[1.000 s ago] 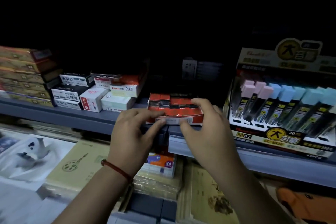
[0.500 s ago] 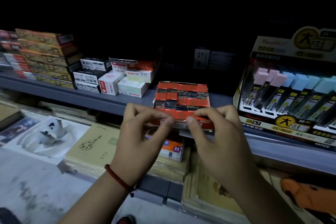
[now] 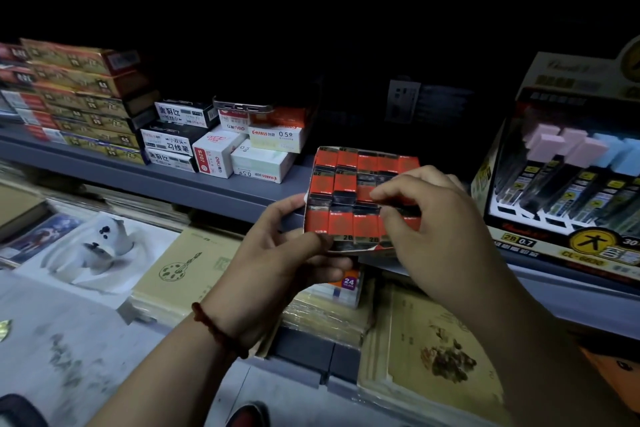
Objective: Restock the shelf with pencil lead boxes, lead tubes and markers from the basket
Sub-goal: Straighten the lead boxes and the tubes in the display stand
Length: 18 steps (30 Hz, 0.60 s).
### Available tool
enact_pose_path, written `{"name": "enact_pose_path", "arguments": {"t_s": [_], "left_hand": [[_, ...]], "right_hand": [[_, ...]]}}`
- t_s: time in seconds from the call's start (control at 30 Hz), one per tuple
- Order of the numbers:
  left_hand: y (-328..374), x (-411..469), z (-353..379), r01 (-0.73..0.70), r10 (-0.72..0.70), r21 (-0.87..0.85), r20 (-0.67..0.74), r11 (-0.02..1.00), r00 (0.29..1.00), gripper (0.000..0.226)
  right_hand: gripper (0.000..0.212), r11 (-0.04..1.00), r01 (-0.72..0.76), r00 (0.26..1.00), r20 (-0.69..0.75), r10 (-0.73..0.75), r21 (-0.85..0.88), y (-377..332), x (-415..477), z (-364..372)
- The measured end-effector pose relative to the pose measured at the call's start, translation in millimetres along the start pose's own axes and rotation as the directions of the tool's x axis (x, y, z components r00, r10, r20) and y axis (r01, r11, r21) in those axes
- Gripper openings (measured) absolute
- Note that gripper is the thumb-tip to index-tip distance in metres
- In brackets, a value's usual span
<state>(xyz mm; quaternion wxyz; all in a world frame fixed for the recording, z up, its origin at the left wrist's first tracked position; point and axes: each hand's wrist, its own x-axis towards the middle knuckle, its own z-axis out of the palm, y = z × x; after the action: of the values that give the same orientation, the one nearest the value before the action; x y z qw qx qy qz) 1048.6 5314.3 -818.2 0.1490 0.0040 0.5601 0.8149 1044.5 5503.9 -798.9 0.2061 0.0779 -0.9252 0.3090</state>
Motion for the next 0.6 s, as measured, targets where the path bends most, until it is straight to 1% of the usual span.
{"name": "enact_pose_path", "arguments": {"t_s": [0.23, 0.43, 0.57, 0.6], "left_hand": [[-0.8, -4.8, -2.3, 0.012, -0.011, -0.040, 0.045, 0.999, 0.999, 0.068], [-0.2, -5.8, -8.7, 0.047, -0.036, -0.093, 0.110, 0.995, 0.993, 0.071], [-4.2, -4.8, -11.9, 0.009, -0.007, -0.015, 0.138, 1.000, 0.990, 0.079], [-5.1, -4.3, -12.1, 0.007, -0.004, -0.023, 0.134, 1.000, 0.991, 0.079]], "right_hand": [[0.023, 0.997, 0.000, 1.000, 0.027, -0.002, 0.073, 5.1, 0.8, -3.1], [0.028, 0.991, 0.000, 1.000, 0.031, -0.004, 0.133, 9.7, -0.8, -5.8], [0.046, 0.977, -0.017, 0.998, 0.070, 0.002, 0.213, 12.8, -5.4, -9.6], [0.048, 0.974, -0.026, 0.997, 0.083, 0.008, 0.225, 13.7, -6.2, -10.1]]}}
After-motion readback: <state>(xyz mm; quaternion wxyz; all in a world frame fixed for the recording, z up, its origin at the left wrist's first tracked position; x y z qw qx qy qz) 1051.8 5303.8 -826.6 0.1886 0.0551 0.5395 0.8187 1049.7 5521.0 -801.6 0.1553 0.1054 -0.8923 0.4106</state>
